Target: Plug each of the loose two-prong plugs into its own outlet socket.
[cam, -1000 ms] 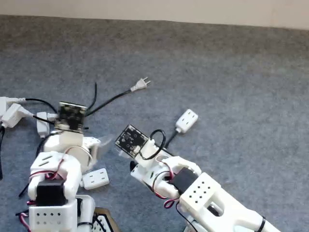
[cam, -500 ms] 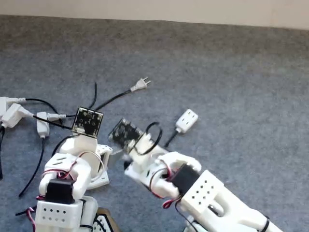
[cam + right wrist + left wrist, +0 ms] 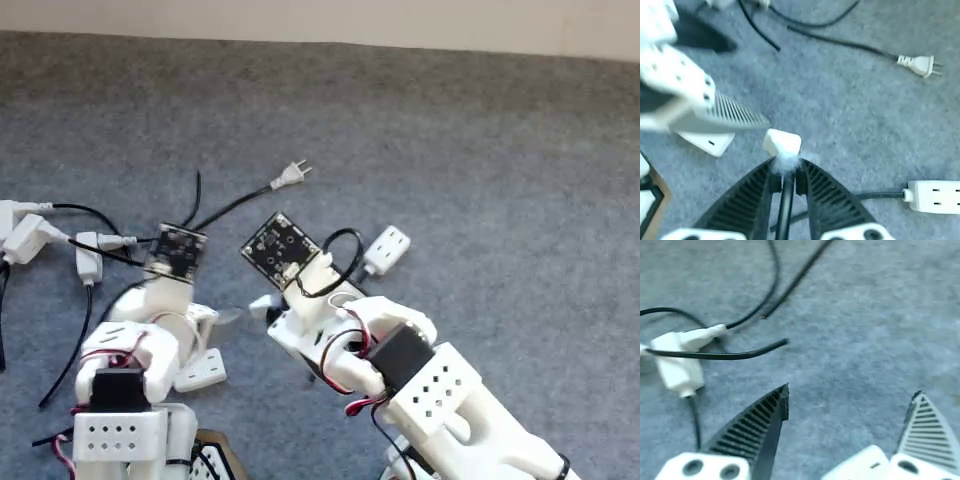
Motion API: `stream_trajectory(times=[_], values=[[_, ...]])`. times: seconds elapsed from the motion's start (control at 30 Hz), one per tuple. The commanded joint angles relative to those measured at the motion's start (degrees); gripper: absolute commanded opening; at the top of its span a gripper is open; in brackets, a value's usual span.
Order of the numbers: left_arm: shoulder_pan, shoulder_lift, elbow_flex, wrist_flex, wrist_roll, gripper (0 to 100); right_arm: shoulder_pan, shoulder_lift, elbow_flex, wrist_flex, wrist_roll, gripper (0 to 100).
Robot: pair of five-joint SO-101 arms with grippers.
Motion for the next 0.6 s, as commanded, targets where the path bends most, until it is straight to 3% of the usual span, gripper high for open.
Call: stream_trajectory(times=[0.0,0.13,0.37,0.57], values=[[-11.6,0.3,-8.6,-1.1,-3.5,37,0.7,-1.1,0.7,0.4,2.1,0.5],[-20.5,10.3,-22.0,0.5,-6.8,37,0.7,5.1,-4.6,3.1,1.8,0.5],[-36.7,47.8,-52.2,7.5,-12.7,37,0.7,28.3,-28.6,13.6,2.6,0.5],[-50.2,75.3,-74.7,10.2,-20.1,37,-3.2,42.2,-42.0,13.5,15.1,0.5]])
